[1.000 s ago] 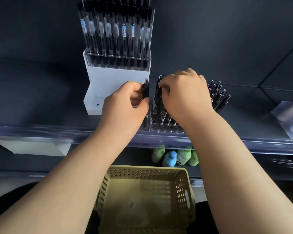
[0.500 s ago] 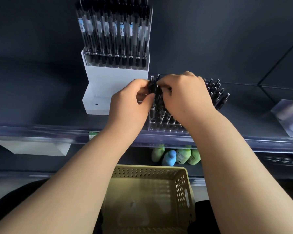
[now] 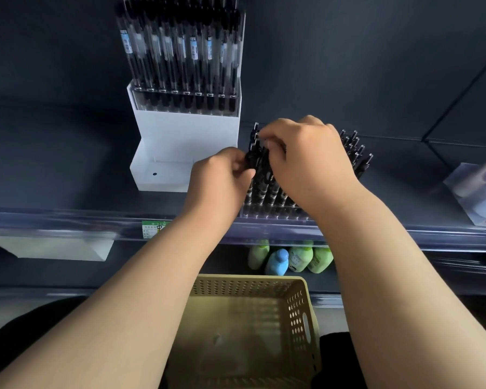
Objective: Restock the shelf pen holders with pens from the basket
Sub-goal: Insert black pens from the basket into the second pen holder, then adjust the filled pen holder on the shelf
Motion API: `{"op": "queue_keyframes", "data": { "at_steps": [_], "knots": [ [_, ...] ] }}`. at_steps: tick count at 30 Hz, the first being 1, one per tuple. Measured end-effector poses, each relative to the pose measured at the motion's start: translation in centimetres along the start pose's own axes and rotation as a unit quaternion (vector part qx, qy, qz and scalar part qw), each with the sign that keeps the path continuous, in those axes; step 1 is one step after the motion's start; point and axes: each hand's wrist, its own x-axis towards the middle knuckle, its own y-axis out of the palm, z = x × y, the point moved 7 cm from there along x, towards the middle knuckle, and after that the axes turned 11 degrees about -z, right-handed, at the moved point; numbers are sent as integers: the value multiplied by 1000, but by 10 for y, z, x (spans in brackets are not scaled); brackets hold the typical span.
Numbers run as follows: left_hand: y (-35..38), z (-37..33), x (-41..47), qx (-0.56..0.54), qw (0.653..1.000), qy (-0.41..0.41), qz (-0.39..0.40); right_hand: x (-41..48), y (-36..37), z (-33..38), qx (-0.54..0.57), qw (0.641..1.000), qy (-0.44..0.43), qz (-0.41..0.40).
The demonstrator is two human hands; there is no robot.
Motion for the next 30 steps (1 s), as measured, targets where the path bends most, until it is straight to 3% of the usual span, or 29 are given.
{"op": "queue_keyframes", "data": {
  "at_steps": [24,30],
  "knots": [
    [10,-5,-2,112,993,38,22,-6,-20,-4,50,993,-30,-106],
    [15,5,-1,130,988,43,72,-7,-33,-13,56,991,-20,-121]
  ]
}}
